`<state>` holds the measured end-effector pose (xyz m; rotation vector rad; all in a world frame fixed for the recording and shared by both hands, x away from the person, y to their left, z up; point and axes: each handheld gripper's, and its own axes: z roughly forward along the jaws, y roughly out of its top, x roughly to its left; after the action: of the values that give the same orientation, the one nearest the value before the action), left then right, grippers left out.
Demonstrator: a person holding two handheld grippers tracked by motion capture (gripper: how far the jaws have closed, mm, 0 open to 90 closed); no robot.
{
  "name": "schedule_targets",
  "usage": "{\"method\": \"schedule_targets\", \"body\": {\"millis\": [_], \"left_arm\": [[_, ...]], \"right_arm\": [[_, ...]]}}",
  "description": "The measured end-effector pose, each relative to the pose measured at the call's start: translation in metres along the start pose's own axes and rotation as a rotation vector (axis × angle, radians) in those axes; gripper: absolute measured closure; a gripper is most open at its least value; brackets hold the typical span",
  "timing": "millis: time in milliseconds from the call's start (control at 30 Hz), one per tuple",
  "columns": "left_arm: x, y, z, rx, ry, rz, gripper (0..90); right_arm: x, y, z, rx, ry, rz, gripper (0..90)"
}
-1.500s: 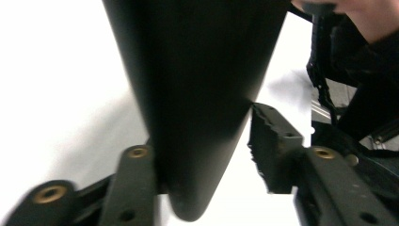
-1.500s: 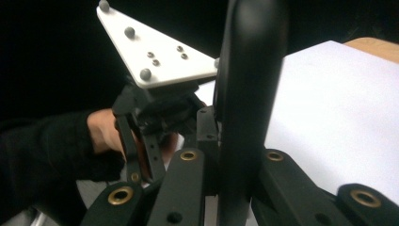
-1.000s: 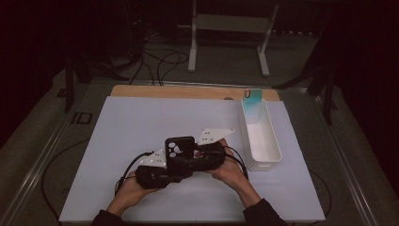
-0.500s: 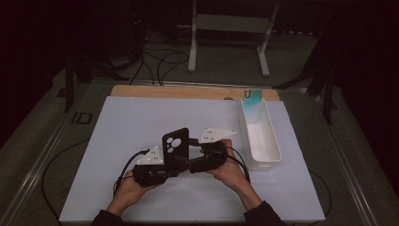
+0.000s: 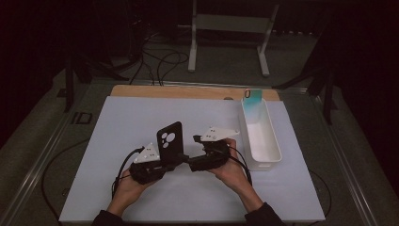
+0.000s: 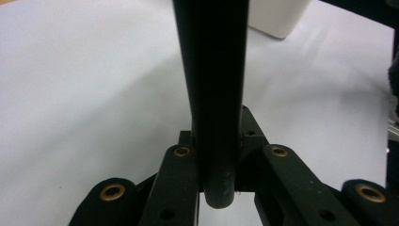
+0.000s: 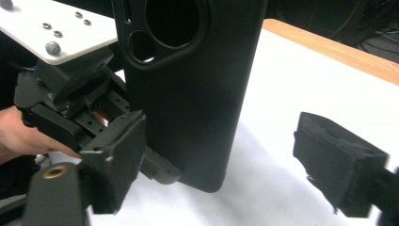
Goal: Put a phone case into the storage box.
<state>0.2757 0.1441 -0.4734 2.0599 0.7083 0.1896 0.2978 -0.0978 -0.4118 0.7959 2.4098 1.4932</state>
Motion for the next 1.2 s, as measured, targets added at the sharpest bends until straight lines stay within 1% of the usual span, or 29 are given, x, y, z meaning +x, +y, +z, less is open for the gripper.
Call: {"method": "schedule_targets", "body": {"millis": [167, 300, 367, 433, 467, 500, 733, 800, 933, 1000, 1033, 1100, 1167, 1200], "left_arm": [[0.0, 0.0, 0.0, -0.004, 0.024, -0.002, 82.8], [0.0, 0.0, -0.001, -0.016, 0.062, -0.005, 83.1], [0.0, 0.0, -0.001, -0.018, 0.075, -0.007, 83.2], [0.001, 0.0, -0.001, -0.014, 0.075, -0.013, 83.2], [0.0, -0.001, 0.0, -0.01, 0.087, -0.01, 83.3], [0.0, -0.001, 0.0, -0.009, 0.083, -0.013, 83.3], [-0.002, -0.001, 0.001, -0.013, 0.116, -0.009, 83.8], [-0.002, -0.001, 0.002, -0.01, 0.114, -0.007, 83.9], [-0.004, -0.001, 0.004, -0.01, 0.107, -0.005, 84.2], [-0.002, -0.002, 0.003, -0.023, 0.111, -0.02, 85.3], [-0.001, -0.002, 0.002, -0.021, 0.109, -0.025, 85.3], [0.0, -0.002, 0.0, -0.029, 0.12, -0.032, 85.4], [0.001, -0.003, -0.001, -0.037, 0.121, -0.038, 85.6], [0.001, -0.003, -0.001, -0.041, 0.124, -0.041, 85.6]], "right_arm": [[0.001, 0.002, 0.0, 0.006, -0.023, -0.004, 13.7], [0.003, 0.005, -0.001, 0.005, -0.05, -0.007, 13.6], [0.004, 0.007, -0.001, 0.005, -0.056, -0.007, 13.6], [0.004, 0.009, -0.001, 0.0, -0.063, -0.006, 13.6], [0.005, 0.01, -0.001, -0.002, -0.066, -0.004, 13.6], [0.006, 0.011, 0.0, -0.003, -0.07, 0.001, 13.6], [0.013, 0.023, 0.007, -0.021, -0.09, 0.009, 13.6], [0.015, 0.028, 0.009, -0.032, -0.095, 0.014, 13.6], [0.019, 0.035, 0.015, -0.055, -0.09, 0.034, 13.6], [0.021, 0.038, 0.018, -0.062, -0.092, 0.043, 12.6], [0.021, 0.038, 0.019, -0.065, -0.094, 0.05, 12.6], [0.02, 0.039, 0.022, -0.064, -0.094, 0.07, 12.0], [0.019, 0.038, 0.025, -0.065, -0.102, 0.088, 12.2], [0.019, 0.037, 0.025, -0.07, -0.093, 0.099, 12.3]]}}
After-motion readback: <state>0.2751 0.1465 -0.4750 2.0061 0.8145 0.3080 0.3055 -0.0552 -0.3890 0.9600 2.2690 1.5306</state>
